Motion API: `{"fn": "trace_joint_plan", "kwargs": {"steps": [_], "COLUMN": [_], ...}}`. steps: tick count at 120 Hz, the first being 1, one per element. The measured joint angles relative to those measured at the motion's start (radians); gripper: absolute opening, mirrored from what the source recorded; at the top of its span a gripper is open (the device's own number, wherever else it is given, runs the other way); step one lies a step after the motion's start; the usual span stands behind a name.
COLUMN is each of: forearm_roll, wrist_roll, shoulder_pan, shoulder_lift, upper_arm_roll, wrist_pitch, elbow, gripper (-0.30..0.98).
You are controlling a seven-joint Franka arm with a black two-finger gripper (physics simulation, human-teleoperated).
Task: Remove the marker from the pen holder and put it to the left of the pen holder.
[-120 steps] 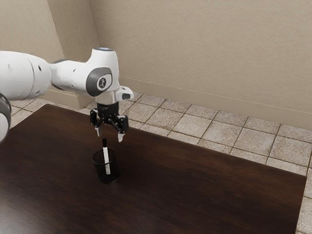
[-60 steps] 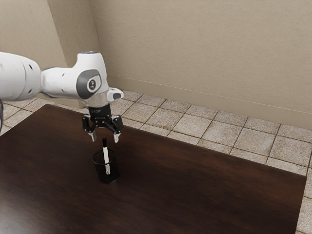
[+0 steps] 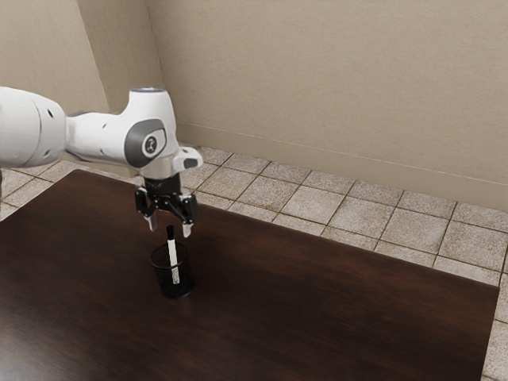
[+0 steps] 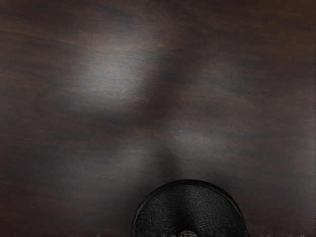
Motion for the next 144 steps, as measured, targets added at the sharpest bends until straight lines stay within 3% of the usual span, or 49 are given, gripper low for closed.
{"fn": "trace_joint_plan", "kwargs": {"steps": [43,89,117,129,144], "forearm_roll": [-0.005,-0.006,0.0,0.006,0.038], "wrist_roll": [0.062,0.091,0.094,0.091,0.08], "shoulder_pan": [-0.007,-0.008,-0.008,-0.026,-0.064], "shoulder_lift": [-0.048,-0.053,-0.06,-0.127,-0.323], "upper_arm_roll": [-0.002,-0.002,-0.002,-0.001,-0.004], "wrist_pitch": [0.022,0.035,0.037,0.038,0.038], "elbow": [-0.068,-0.066,-0.066,-0.105,-0.207], "gripper": [0.66,0.12,-0.02,-0.04,-0.06]}}
